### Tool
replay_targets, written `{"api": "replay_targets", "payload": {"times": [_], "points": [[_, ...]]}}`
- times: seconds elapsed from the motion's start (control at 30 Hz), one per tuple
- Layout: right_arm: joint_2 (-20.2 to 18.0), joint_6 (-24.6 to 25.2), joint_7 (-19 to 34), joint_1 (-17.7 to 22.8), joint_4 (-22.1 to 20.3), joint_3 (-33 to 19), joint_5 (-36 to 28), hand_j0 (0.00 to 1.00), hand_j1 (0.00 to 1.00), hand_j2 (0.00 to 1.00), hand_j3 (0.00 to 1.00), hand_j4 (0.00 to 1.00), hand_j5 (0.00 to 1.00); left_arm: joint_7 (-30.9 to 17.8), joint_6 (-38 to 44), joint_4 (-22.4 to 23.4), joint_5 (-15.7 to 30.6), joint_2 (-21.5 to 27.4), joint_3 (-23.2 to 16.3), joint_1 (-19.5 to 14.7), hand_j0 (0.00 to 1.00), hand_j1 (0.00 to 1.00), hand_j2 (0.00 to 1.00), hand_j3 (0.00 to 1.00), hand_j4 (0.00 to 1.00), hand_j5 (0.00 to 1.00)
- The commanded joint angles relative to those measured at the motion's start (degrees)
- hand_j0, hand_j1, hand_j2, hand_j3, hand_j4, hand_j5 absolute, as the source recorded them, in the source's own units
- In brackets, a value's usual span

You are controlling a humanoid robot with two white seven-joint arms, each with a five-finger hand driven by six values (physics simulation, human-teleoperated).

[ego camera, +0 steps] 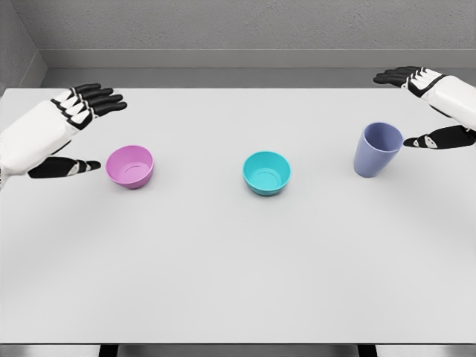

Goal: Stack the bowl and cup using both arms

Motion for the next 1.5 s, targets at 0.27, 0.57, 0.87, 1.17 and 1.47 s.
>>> {"api": "replay_targets", "payload": {"times": [0.27, 0.57, 0.87, 1.17, 1.47], "points": [[-2.24, 0.03, -0.03, -0.09, -1.19, -0.26, -0.30, 1.00, 1.00, 1.00, 1.00, 1.00, 1.00, -1.08, 0.02, 3.08, 0.80, 7.99, -4.28, -4.65, 1.00, 1.00, 1.00, 1.00, 1.00, 1.00], [-5.58, 0.03, 6.03, -2.72, -1.19, 0.00, 6.47, 1.00, 1.00, 1.00, 1.00, 1.00, 1.00, -30.89, 0.02, 14.07, 1.15, 7.91, -30.13, -33.48, 1.00, 1.00, 1.00, 1.00, 1.00, 1.00], [-6.81, 0.03, 7.62, -3.52, -1.28, 0.09, 6.47, 1.00, 1.00, 1.00, 1.00, 1.00, 1.00, -30.89, 0.02, 25.23, 23.04, 2.90, -45.77, -49.65, 1.00, 1.00, 1.00, 1.00, 1.00, 1.00], [-6.81, 0.03, 12.45, -5.19, -1.63, 1.23, 5.94, 1.00, 1.00, 1.00, 1.00, 1.00, 1.00, -30.89, 0.02, 27.78, 24.18, 3.34, -56.14, -55.19, 1.00, 1.00, 1.00, 1.00, 1.00, 1.00], [-10.50, 12.53, 12.45, -10.55, -7.34, 6.33, 4.44, 1.00, 1.00, 1.00, 1.00, 1.00, 1.00, -30.89, 0.02, 30.24, 21.54, 3.61, -61.59, -58.62, 1.00, 1.00, 1.00, 1.00, 1.00, 1.00]]}}
